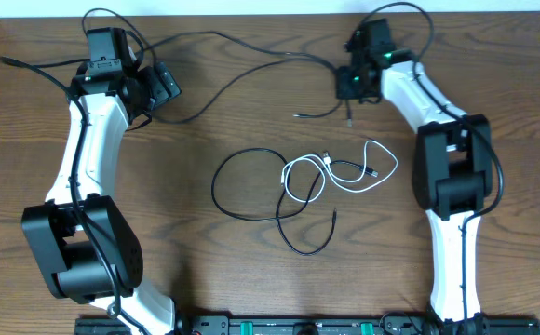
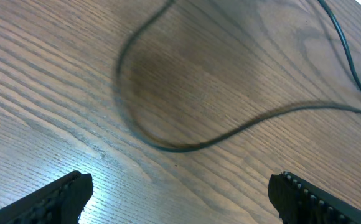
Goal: Untangle cables
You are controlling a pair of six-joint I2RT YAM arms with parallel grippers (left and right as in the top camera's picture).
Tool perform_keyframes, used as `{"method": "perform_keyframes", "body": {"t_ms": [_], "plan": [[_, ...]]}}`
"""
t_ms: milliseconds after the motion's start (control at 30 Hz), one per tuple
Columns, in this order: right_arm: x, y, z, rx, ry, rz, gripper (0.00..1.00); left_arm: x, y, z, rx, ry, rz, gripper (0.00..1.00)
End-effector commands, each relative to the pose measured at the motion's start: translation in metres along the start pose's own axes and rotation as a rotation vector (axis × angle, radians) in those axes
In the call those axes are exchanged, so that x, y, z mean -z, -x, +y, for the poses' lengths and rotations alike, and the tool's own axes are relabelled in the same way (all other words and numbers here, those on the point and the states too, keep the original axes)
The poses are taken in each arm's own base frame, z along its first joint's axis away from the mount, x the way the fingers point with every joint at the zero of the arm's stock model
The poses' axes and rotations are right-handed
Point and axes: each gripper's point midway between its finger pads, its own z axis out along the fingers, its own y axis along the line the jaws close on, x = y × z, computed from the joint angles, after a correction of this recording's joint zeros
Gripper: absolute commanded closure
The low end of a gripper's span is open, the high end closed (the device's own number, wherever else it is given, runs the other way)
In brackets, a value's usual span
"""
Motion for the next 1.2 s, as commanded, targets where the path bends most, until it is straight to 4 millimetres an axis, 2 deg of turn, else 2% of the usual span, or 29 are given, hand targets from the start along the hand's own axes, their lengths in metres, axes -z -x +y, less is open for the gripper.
{"method": "perform_keyframes", "body": {"t_ms": [0, 100, 167, 233, 367, 400, 433, 467, 533, 567, 667, 933, 1067, 1167], "plan": [[-0.007, -0.001, 0.051, 0.046, 0.114, -0.001, 0.99, -0.003, -0.002, 0.001, 0.014, 0.002, 0.009, 0.04], [0.002, 0.017, 0.065, 0.075, 0.096, -0.056, 0.99, -0.005, -0.003, 0.001, 0.014, 0.004, 0.013, 0.04], [0.013, 0.032, 0.067, 0.083, 0.06, -0.092, 0.99, -0.007, -0.004, 0.002, 0.015, 0.006, 0.018, 0.04], [0.033, 0.053, 0.056, 0.075, -0.031, -0.135, 0.99, -0.013, -0.007, 0.004, 0.023, 0.013, 0.032, 0.04], [0.049, 0.064, 0.036, 0.048, -0.09, -0.143, 0.98, -0.025, -0.008, 0.012, 0.084, 0.051, 0.034, 0.04], [0.052, 0.063, 0.031, 0.04, -0.096, -0.133, 0.92, -0.027, -0.006, 0.016, 0.101, 0.066, 0.029, 0.04], [0.053, 0.062, 0.026, 0.031, -0.103, -0.122, 0.76, -0.03, -0.004, 0.021, 0.117, 0.081, 0.023, 0.04], [0.053, 0.059, 0.021, 0.023, -0.11, -0.107, 0.53, -0.032, -0.002, 0.025, 0.125, 0.087, 0.019, 0.04], [0.054, 0.052, 0.011, 0.007, -0.124, -0.074, 0.2, -0.035, 0.002, 0.034, 0.15, 0.094, 0.011, 0.04], [0.055, 0.048, 0.008, 0.001, -0.129, -0.058, 0.11, -0.036, 0.005, 0.039, 0.174, 0.097, 0.004, 0.04], [0.054, 0.037, 0.007, -0.009, -0.114, -0.01, 0.02, -0.042, 0.012, 0.048, 0.234, 0.1, -0.016, 0.04], [0.052, 0.007, 0.025, 0.0, -0.082, 0.103, 0.01, -0.056, 0.027, 0.05, 0.238, 0.09, -0.075, 0.04], [0.051, -0.006, 0.037, 0.015, -0.076, 0.149, 0.01, -0.064, 0.031, 0.077, 0.293, 0.203, -0.116, 0.04], [0.05, -0.014, 0.046, 0.031, -0.074, 0.17, 0.01, -0.079, 0.02, 0.092, 0.352, 0.226, -0.071, 0.05]]}}
